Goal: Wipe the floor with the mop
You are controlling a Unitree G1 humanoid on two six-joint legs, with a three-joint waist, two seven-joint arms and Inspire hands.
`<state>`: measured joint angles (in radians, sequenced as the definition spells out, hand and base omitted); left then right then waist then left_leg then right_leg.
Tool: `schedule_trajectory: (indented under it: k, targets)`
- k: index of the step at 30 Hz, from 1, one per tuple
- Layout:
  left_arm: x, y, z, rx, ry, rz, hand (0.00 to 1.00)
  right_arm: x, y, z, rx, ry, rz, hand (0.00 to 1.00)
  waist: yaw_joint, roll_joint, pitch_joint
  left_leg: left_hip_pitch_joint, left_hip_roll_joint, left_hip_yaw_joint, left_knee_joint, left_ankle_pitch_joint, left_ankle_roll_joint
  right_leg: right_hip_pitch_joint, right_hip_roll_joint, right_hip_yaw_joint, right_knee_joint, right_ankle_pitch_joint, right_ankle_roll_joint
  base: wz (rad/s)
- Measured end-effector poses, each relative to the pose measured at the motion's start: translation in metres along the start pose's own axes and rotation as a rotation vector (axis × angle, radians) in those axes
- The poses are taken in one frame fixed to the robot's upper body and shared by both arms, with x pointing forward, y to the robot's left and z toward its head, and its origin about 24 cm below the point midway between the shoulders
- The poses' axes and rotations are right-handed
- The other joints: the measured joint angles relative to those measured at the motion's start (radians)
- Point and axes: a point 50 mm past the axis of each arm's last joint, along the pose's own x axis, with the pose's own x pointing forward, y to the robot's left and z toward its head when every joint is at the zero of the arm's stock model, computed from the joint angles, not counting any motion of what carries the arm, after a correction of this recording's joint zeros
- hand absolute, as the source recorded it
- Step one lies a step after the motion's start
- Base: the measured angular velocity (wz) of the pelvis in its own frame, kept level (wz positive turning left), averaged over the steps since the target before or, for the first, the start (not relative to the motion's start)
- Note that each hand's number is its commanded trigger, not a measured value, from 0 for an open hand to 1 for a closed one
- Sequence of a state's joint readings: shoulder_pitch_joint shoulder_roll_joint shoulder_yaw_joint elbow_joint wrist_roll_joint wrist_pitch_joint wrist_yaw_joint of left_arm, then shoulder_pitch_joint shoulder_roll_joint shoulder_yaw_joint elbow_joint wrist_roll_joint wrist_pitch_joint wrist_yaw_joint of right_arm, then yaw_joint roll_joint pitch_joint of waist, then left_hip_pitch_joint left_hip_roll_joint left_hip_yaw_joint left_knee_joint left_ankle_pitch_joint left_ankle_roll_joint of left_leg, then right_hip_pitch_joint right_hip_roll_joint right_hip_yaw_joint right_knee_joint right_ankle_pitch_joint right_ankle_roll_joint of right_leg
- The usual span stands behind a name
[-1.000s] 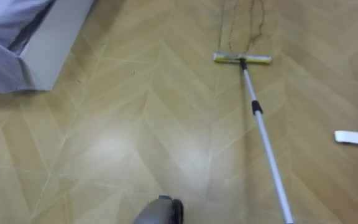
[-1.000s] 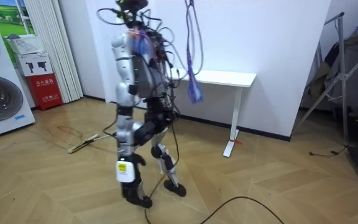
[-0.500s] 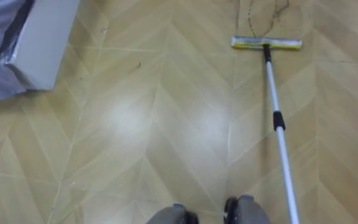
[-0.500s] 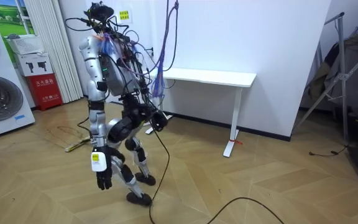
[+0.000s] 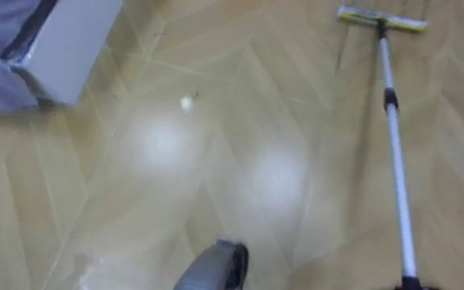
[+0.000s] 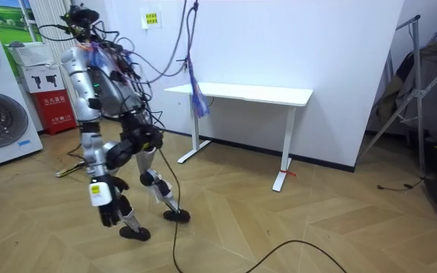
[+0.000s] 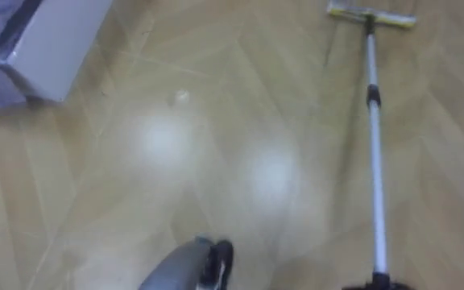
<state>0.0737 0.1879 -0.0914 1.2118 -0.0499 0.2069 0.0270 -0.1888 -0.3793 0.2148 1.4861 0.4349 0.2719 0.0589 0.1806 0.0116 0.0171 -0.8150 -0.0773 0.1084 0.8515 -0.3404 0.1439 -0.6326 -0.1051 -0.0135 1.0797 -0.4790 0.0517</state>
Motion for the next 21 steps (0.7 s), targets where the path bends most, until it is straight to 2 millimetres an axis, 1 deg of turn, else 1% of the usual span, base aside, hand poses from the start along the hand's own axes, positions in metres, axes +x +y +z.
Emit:
schedule_trajectory:
  k: [1, 2, 3, 4, 5, 6, 7, 8, 9, 10, 11, 12, 13, 14, 15, 16, 17, 18, 19, 20, 21]
  targets:
    - [0.000, -0.002, 0.003, -0.001, -0.012, 0.001, 0.00, 0.004, -0.002, -0.023, -0.008, 0.057, -0.026, 1.00, -0.012, 0.013, -0.0001, 0.024, -0.010, -0.008, -0.008, -0.021, 0.006, -0.022, 0.003, 0.015, 0.051, 0.041, -0.002, -0.10]
    - [0.000, -0.004, 0.007, 0.005, -0.031, 0.008, 0.00, 0.006, 0.000, -0.045, -0.014, 0.109, -0.046, 1.00, -0.021, 0.025, -0.0039, 0.035, -0.017, -0.029, -0.009, -0.038, 0.006, -0.072, 0.004, 0.012, 0.083, 0.046, -0.007, -0.10]
    - [0.000, -0.005, 0.009, 0.006, -0.040, 0.010, 0.00, 0.007, 0.002, -0.054, -0.018, 0.129, -0.051, 1.00, -0.027, 0.034, -0.0043, 0.040, -0.021, -0.045, -0.009, -0.043, 0.003, -0.099, 0.006, 0.007, 0.084, 0.044, -0.010, -0.15]
    - [-0.001, -0.009, 0.011, 0.006, -0.048, 0.014, 0.00, 0.009, 0.008, -0.069, -0.027, 0.164, -0.054, 1.00, -0.042, 0.055, -0.0042, 0.053, -0.024, -0.076, -0.015, -0.049, -0.002, -0.155, 0.014, -0.008, 0.053, 0.042, -0.013, -0.22]
    - [-0.001, -0.011, 0.012, 0.006, -0.051, 0.021, 0.00, 0.009, 0.018, -0.081, -0.032, 0.189, -0.040, 1.00, -0.055, 0.059, -0.0042, 0.076, -0.025, -0.093, -0.033, -0.052, -0.006, -0.194, 0.016, -0.018, -0.030, 0.047, -0.018, -0.30]
    - [-0.001, -0.012, 0.012, 0.007, -0.050, 0.024, 0.00, 0.009, 0.023, -0.087, -0.035, 0.202, -0.031, 1.00, -0.056, 0.058, -0.0039, 0.089, -0.025, -0.102, -0.040, -0.055, -0.012, -0.207, 0.018, -0.020, -0.085, 0.053, -0.021, -0.40]
    - [-0.001, -0.015, 0.010, 0.005, -0.044, 0.023, 0.00, 0.009, 0.031, -0.095, -0.040, 0.225, -0.013, 1.00, -0.061, 0.057, -0.0026, 0.116, -0.037, -0.132, -0.045, -0.065, -0.029, -0.207, 0.020, -0.023, -0.202, 0.084, -0.034, -0.28]
    - [-0.001, -0.017, 0.009, 0.004, -0.037, 0.024, 0.00, 0.009, 0.035, -0.096, -0.045, 0.236, -0.004, 1.00, -0.069, 0.056, -0.0017, 0.138, -0.051, -0.162, -0.033, -0.085, -0.043, -0.205, 0.022, -0.026, -0.245, 0.120, -0.043, -0.07]
    - [-0.001, -0.019, 0.010, 0.003, -0.037, 0.021, 0.00, 0.009, 0.035, -0.097, -0.052, 0.247, -0.006, 1.00, -0.075, 0.052, 0.0014, 0.140, -0.054, -0.172, 0.005, -0.105, -0.062, -0.185, 0.012, -0.044, -0.228, 0.138, -0.058, 0.15]
    - [-0.001, -0.019, 0.010, 0.004, -0.037, 0.022, 0.00, 0.009, 0.035, -0.095, -0.052, 0.248, -0.008, 1.00, -0.077, 0.052, 0.0013, 0.137, -0.052, -0.170, 0.037, -0.109, -0.070, -0.180, 0.002, -0.053, -0.208, 0.134, -0.073, 0.30]
    - [-0.001, -0.018, 0.009, 0.003, -0.034, 0.027, 0.00, 0.009, 0.033, -0.089, -0.048, 0.241, -0.015, 1.00, -0.077, 0.052, 0.0015, 0.122, -0.038, -0.153, 0.113, -0.112, -0.081, -0.169, 0.000, -0.069, -0.167, 0.101, -0.087, 0.28]
    - [-0.001, -0.015, 0.008, -0.007, -0.030, 0.033, 0.00, 0.008, 0.031, -0.075, -0.042, 0.216, -0.023, 1.00, -0.068, 0.045, 0.0015, 0.092, -0.018, -0.128, 0.204, -0.101, -0.101, -0.166, 0.001, -0.078, -0.124, 0.065, -0.099, 0.23]
    - [-0.001, -0.014, 0.007, -0.019, -0.028, 0.033, 0.00, 0.008, 0.028, -0.066, -0.045, 0.202, -0.032, 1.00, -0.062, 0.041, 0.0030, 0.075, -0.010, -0.119, 0.254, -0.090, -0.119, -0.167, 0.001, -0.081, -0.102, 0.051, -0.101, 0.16]
    - [-0.001, -0.013, 0.005, -0.009, -0.022, 0.035, 0.00, 0.005, 0.021, -0.042, -0.046, 0.161, -0.053, 1.00, -0.054, 0.036, 0.0049, 0.035, 0.007, -0.111, 0.352, -0.054, -0.157, -0.169, 0.004, -0.088, -0.063, 0.019, -0.110, 0.09]
    - [-0.001, -0.012, 0.005, 0.001, -0.021, 0.039, 0.00, 0.004, 0.016, -0.027, -0.044, 0.127, -0.066, 1.00, -0.049, 0.031, 0.0075, 0.011, 0.015, -0.106, 0.401, -0.027, -0.166, -0.169, 0.008, -0.088, -0.045, 0.005, -0.115, 0.04]
    - [-0.001, -0.009, 0.002, 0.009, -0.015, 0.050, 0.00, -0.001, 0.010, 0.000, -0.039, 0.056, -0.081, 1.00, -0.034, 0.018, 0.0116, -0.033, 0.025, -0.099, 0.491, 0.037, -0.173, -0.168, 0.022, -0.076, -0.012, -0.023, -0.120, -0.09]
    - [-0.001, -0.004, -0.004, 0.010, -0.004, 0.065, 0.00, -0.007, 0.008, 0.027, -0.043, -0.023, -0.091, 1.00, -0.016, -0.007, 0.0098, -0.069, 0.037, -0.086, 0.516, 0.038, -0.174, -0.168, 0.025, -0.069, 0.012, -0.036, -0.123, -0.14]
    - [-0.001, -0.001, -0.006, 0.012, -0.002, 0.072, 0.00, -0.010, 0.009, 0.039, -0.044, -0.063, -0.088, 1.00, -0.010, -0.015, 0.0123, -0.085, 0.044, -0.084, 0.501, 0.022, -0.165, -0.163, 0.029, -0.070, 0.017, -0.042, -0.129, -0.19]
    - [-0.001, 0.004, -0.009, 0.011, 0.000, 0.083, 0.00, -0.015, 0.010, 0.059, -0.038, -0.135, -0.078, 1.00, 0.008, -0.027, 0.0173, -0.115, 0.051, -0.087, 0.417, 0.001, -0.153, -0.146, 0.042, -0.070, 0.013, -0.049, -0.135, -0.11]
    - [-0.001, 0.007, -0.013, 0.011, -0.002, 0.089, 0.00, -0.021, 0.016, 0.077, -0.017, -0.204, -0.047, 1.00, 0.012, -0.035, 0.0162, -0.130, 0.047, -0.090, 0.282, 0.003, -0.156, -0.123, 0.042, -0.073, -0.004, -0.055, -0.131, 0.00]
    - [-0.002, 0.007, -0.015, 0.009, -0.001, 0.086, 0.00, -0.025, 0.020, 0.087, 0.000, -0.245, -0.011, 1.00, 0.011, -0.035, 0.0137, -0.127, 0.047, -0.092, 0.121, 0.018, -0.157, -0.090, 0.044, -0.082, -0.032, -0.061, -0.121, 0.09]
